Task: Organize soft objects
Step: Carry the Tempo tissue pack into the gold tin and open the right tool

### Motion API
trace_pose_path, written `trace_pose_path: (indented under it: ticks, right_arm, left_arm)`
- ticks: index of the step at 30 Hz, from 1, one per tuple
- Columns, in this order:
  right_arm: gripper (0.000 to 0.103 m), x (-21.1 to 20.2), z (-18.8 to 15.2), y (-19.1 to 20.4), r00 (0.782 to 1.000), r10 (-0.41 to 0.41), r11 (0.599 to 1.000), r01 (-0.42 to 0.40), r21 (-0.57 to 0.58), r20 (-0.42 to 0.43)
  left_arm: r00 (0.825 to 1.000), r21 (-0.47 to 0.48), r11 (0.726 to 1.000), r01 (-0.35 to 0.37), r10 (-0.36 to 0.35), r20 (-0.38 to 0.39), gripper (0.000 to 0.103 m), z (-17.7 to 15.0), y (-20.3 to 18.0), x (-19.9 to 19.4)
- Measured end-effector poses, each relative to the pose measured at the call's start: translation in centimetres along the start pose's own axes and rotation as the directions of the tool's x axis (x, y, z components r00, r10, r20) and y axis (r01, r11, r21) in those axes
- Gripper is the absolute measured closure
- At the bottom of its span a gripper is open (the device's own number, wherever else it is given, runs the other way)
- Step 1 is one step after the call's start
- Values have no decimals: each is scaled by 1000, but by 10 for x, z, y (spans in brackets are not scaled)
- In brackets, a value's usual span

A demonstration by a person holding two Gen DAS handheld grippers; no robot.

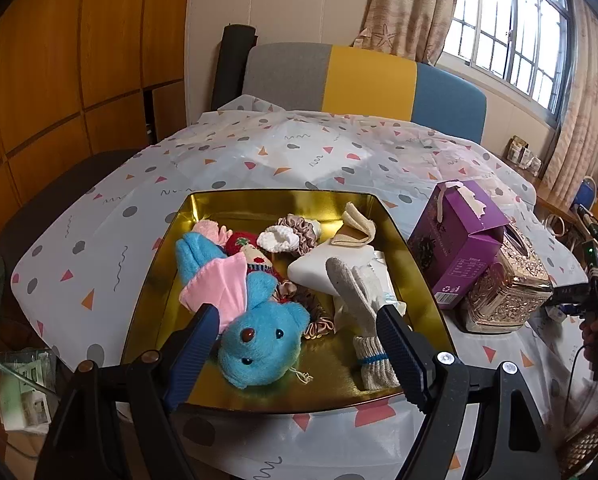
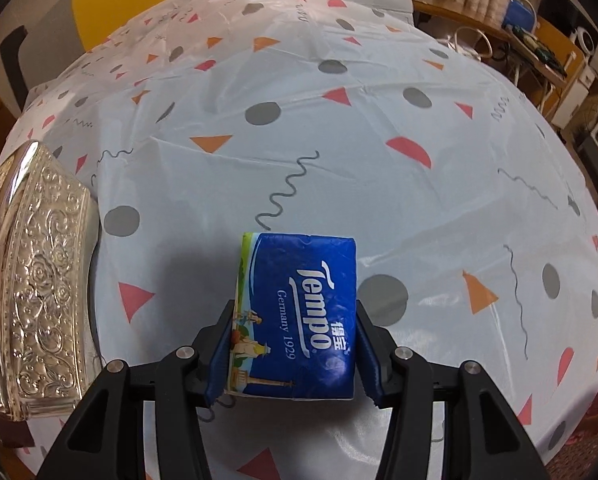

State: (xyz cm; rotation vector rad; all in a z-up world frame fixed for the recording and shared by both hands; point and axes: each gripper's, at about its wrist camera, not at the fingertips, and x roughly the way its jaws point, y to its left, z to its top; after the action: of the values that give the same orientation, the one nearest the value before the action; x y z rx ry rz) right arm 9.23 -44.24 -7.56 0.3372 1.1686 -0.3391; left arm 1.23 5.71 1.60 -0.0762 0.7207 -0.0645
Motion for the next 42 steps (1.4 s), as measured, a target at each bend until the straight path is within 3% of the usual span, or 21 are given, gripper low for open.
trace_pose_path:
  ticks: [6,12,18,23,32,42]
  right_arm:
    - [50,-17,26,2,997,68,994,-70,81,24]
    - [50,-60,56,53,983,124,992,-121,-35,132]
    - [50,-107,72,106,951,209,973,-178,-147,229]
    - [50,-137,74,163,918,295,933,-216,-287,267]
    - [50,-158,41,264,879,439,810,-297,-506,186]
    - [50,-137,-71,354,832,549,573,-445,-688,-81]
  left_arm:
    - [1000,-10,1000,-3,2,-7,22,-3,4,1]
    - [1000,-29,1000,-5,5,-12,22,-4,11,2]
    - [1000,-51,999,-10,10,-18,22,-6,20,4]
    - [1000,-62,998,-17,16,-18,22,-6,25,5]
    - [997,-115,991,-74,73,-13,22,-6,52,1]
    - [989,-179,973,-145,143,-27,22,-11,84,-1]
